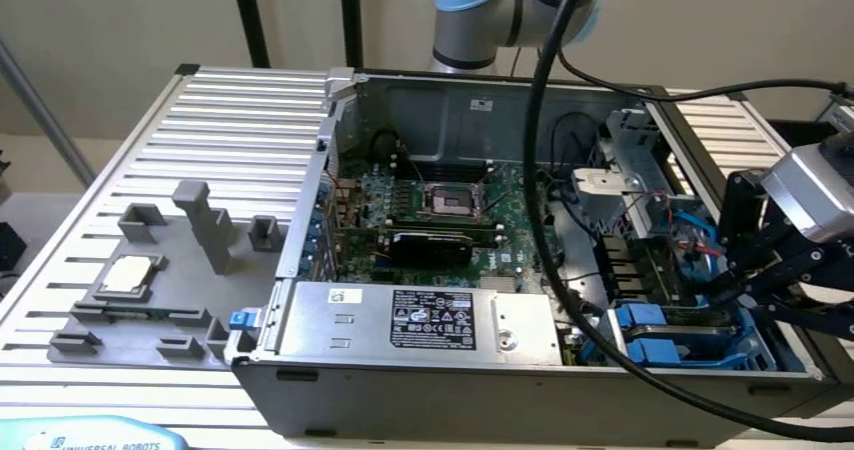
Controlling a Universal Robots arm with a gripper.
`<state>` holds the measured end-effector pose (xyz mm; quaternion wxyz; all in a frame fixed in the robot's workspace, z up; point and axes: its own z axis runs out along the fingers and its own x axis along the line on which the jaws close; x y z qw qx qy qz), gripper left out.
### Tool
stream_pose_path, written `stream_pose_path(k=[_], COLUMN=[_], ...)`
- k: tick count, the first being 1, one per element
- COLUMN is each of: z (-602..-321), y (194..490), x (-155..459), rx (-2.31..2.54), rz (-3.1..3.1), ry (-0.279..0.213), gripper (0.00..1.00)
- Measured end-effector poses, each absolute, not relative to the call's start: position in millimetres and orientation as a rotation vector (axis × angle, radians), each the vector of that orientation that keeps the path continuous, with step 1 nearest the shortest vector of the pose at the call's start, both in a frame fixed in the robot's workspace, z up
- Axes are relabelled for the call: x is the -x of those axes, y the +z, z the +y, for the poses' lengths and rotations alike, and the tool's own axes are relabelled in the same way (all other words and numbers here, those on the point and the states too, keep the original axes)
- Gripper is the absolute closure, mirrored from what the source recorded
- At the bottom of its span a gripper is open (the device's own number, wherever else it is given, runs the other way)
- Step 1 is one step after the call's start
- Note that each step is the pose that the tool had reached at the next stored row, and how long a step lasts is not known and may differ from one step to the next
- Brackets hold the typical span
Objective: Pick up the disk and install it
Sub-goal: 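Insert the first disk wire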
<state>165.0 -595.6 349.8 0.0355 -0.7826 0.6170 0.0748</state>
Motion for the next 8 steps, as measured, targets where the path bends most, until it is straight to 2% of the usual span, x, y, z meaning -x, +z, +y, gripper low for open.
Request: stream_pose_path(k=[8], z=[-595.6], y=[350.0], x=[-162.7], rx=[2.386], rz=[1.927], ry=[0.243], gripper=[0.84])
